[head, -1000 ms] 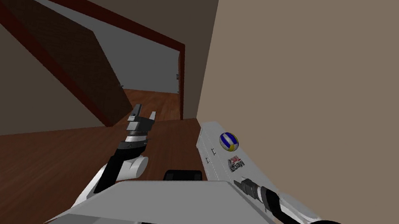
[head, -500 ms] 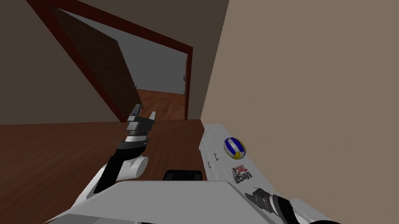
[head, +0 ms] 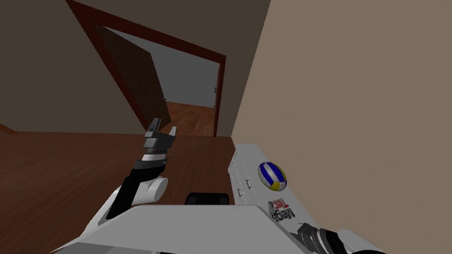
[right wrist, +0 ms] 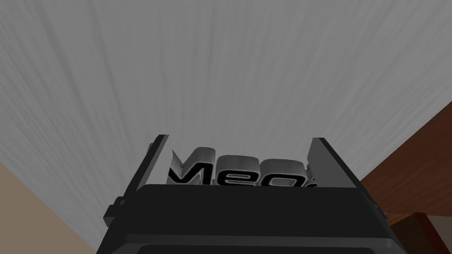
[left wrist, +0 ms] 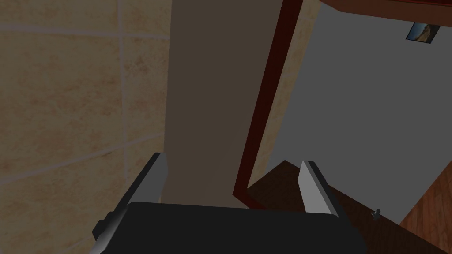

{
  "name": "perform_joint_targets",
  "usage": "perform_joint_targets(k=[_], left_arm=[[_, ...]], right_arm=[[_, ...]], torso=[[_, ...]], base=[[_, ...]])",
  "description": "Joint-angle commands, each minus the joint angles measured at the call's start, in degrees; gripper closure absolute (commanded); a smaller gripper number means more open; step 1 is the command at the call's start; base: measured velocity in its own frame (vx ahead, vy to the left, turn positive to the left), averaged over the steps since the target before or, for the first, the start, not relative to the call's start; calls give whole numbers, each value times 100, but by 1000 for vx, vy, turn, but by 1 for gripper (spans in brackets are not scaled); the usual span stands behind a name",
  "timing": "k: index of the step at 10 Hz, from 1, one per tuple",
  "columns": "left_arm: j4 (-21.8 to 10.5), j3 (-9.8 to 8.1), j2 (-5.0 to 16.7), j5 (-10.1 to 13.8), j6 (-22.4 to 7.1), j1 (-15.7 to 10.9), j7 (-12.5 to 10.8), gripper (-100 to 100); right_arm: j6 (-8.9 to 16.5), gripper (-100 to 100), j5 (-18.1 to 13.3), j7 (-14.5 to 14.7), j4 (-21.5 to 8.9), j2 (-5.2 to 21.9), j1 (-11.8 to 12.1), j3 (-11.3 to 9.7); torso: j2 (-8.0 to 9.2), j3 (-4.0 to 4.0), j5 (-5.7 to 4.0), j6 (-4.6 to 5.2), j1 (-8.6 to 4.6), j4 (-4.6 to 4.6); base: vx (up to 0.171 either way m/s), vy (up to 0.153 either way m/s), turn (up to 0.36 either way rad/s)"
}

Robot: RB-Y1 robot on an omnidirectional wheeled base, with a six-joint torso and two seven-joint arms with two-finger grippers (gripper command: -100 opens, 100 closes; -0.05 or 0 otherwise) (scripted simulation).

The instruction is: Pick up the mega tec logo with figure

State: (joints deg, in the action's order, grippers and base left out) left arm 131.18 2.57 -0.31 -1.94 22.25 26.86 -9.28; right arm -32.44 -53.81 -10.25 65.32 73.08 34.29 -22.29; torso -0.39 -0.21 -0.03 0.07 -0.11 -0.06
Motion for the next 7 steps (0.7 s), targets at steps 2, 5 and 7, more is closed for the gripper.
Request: perform_joint_targets(k=[2, 5, 7], left_arm=[[0, 0, 0, 0, 0, 1, 0, 0], [0, 0, 0, 0, 0, 1, 0, 0], [0, 0, 0, 0, 0, 0, 0, 0]], right_arm=[[-120, -100, -216, 3, -295, 63, 7, -105], [-201, -100, -442, -61, -508, 121, -2, -261], [-257, -100, -589, -105, -640, 126, -21, -371]], torso=[[2, 1, -1, 5, 2, 0], [-6, -3, 1, 3, 9, -1], [2, 1, 0, 4, 8, 0]], base=[[47, -13, 117], [59, -5, 160], [47, -4, 113]])
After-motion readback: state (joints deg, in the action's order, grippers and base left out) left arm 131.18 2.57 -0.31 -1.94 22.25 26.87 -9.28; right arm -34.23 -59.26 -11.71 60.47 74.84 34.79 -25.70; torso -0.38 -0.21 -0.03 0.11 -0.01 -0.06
